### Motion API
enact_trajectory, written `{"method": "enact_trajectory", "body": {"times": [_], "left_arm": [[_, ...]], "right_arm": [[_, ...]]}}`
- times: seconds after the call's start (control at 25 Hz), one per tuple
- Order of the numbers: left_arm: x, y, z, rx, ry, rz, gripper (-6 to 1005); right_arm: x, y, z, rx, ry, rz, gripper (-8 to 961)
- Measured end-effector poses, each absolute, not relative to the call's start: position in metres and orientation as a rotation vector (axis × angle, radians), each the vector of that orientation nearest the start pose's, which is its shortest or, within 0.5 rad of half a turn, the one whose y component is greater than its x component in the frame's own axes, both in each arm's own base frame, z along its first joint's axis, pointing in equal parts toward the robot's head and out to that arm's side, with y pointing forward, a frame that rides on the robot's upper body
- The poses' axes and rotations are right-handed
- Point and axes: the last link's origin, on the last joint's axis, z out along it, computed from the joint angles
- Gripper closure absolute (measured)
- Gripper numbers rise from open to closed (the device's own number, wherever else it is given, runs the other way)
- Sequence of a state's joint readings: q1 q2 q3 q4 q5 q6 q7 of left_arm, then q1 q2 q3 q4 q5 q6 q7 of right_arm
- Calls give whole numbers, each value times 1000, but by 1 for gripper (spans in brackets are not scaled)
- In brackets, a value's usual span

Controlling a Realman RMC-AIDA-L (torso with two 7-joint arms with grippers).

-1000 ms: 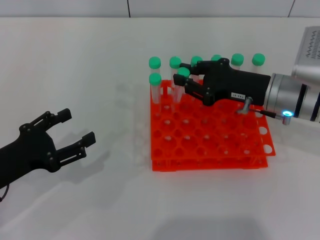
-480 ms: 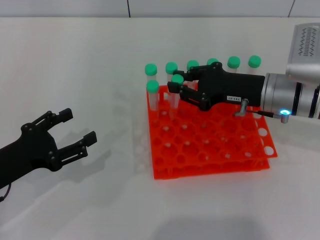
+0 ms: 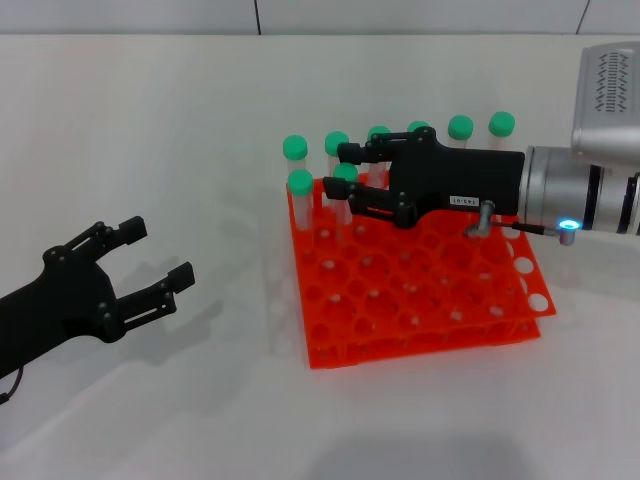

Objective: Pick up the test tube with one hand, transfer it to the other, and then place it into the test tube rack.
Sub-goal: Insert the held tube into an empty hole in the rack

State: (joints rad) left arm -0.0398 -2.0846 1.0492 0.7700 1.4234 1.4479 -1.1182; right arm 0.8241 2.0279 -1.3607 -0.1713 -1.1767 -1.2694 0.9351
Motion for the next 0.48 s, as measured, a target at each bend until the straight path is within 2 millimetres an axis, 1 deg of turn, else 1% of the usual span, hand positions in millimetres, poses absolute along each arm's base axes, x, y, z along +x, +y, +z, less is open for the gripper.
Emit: {"method": "enact_trajectory", "body": {"times": [0.2, 0.32, 0.4, 0.48], "left_arm": [[-324, 236, 10, -2359, -605, -824, 125], [-323, 236, 11, -2362, -601, -829, 125], [-323, 237, 13, -2362, -598, -832, 125], [-323, 237, 16, -2355, -593, -841, 125]], "right_arm": [[179, 370, -67, -2745, 232, 898, 605], [181, 364, -55, -2747, 225, 946, 377], [186, 359, -46, -2753, 207, 957, 369], [195, 354, -33, -2751, 187, 944, 362]]}}
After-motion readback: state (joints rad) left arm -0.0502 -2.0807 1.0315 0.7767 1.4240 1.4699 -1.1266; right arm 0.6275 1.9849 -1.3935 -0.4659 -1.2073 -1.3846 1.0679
